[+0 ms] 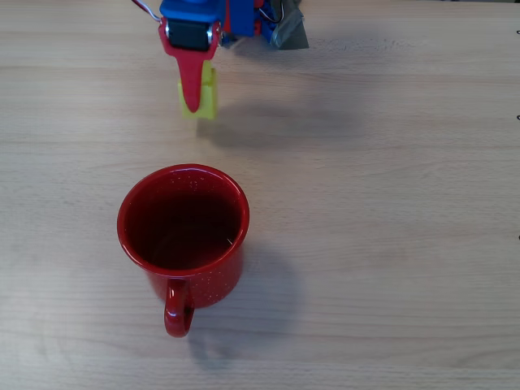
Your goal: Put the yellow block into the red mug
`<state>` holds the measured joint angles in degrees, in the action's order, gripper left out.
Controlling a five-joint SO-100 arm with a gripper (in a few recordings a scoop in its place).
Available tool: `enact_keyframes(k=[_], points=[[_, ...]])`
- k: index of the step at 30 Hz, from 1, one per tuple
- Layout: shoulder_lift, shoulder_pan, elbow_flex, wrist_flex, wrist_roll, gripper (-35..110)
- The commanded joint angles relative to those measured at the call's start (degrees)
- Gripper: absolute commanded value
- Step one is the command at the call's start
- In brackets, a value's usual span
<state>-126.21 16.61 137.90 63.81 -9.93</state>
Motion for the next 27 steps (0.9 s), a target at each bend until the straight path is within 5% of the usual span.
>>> enact_keyframes(k=[1,14,27], points=[[-3.96,-0.53,-8.96,6.06,1.23,0],[7.12,-5.89,-43.51,28.12,8.26,0],[30.23,-9.32,-78.49,31.46,14.15,0]])
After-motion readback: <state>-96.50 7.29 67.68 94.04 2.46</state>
